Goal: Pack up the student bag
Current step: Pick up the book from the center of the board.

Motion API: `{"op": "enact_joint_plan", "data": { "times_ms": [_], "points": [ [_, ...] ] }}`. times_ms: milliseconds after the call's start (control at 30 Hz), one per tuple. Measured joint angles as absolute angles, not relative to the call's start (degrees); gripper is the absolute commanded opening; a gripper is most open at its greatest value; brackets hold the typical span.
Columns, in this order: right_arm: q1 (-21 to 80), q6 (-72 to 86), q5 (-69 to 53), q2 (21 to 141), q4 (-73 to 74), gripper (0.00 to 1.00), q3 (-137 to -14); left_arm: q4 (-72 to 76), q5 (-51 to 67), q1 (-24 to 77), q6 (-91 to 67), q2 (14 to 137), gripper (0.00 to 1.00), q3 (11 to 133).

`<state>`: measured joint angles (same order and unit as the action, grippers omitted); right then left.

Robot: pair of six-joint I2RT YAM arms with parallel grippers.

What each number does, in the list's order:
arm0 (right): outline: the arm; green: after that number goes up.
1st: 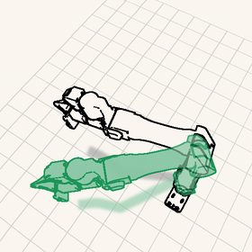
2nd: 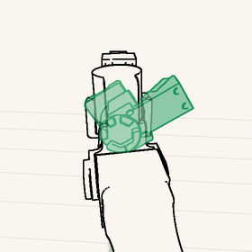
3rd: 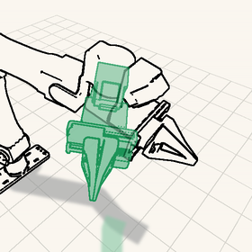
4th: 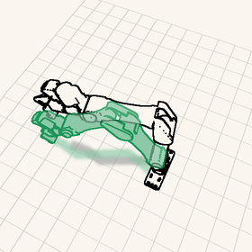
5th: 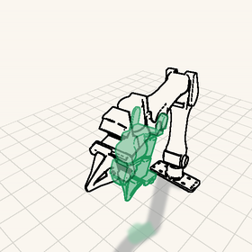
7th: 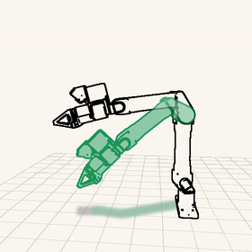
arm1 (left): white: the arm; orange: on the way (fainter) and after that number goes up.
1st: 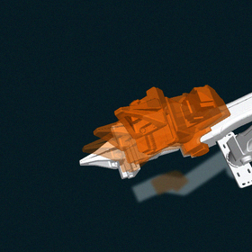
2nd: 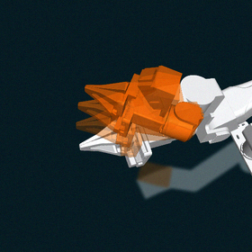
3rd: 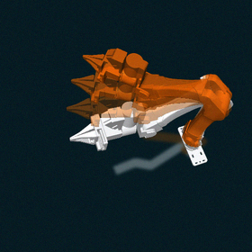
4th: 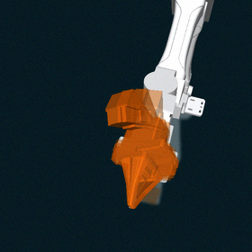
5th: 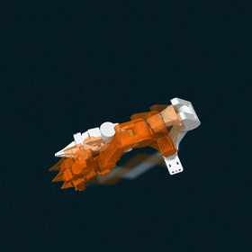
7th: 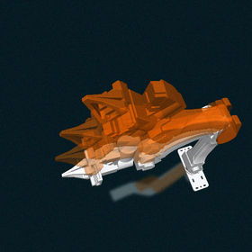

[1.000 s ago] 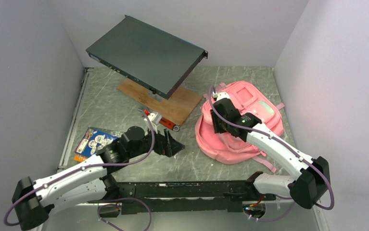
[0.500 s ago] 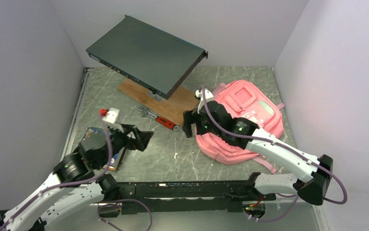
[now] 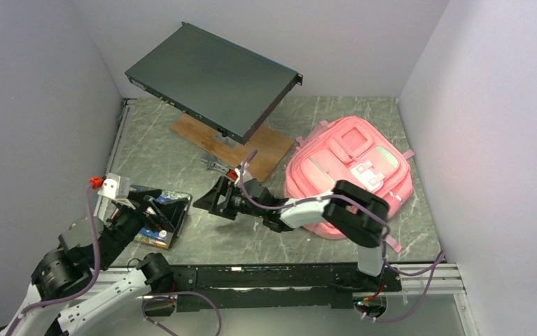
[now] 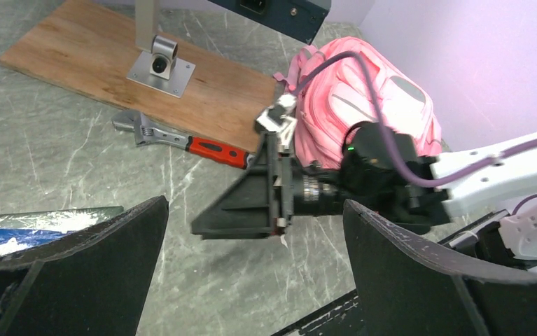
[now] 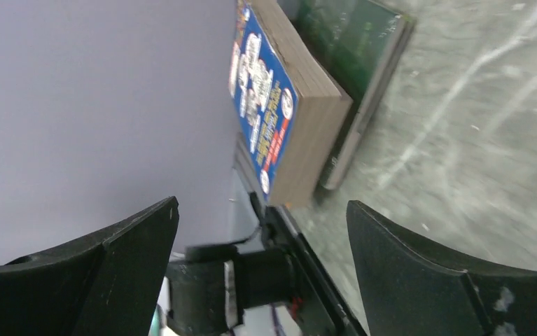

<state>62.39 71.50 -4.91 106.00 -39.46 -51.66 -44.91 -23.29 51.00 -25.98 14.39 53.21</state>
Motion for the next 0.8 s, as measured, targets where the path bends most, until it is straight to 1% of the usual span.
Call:
{"op": "enact_joint_plan", "data": {
  "times_ms": [133, 333, 567, 733, 800],
  "points": [
    [62.63, 77.89, -6.50, 115.52, -45.32, 0.88, -57.47, -47.27, -23.18, 51.00, -25.71, 13.32, 1.00, 55.53],
    [62.72, 80.64, -7.42, 124.27, -44.42, 0.86, -66.06, -49.93, -22.09, 51.00, -25.50, 13.04, 1.00, 57.01],
    [62.72, 81.54, -8.08, 128.49, -42.28, 0.82, -72.40, -50.48, -19.09, 51.00, -25.67, 11.25, 1.00, 55.99],
    [62.72, 81.56, -8.29, 131.00, -40.29, 0.77, -75.57, -50.50, -18.00, 51.00, -25.67, 10.98, 1.00, 55.72],
    [62.72, 81.69, -8.38, 131.74, -39.92, 0.74, -76.18, -50.50, -17.85, 51.00, -25.67, 10.98, 1.00, 55.72]
  ]
}}
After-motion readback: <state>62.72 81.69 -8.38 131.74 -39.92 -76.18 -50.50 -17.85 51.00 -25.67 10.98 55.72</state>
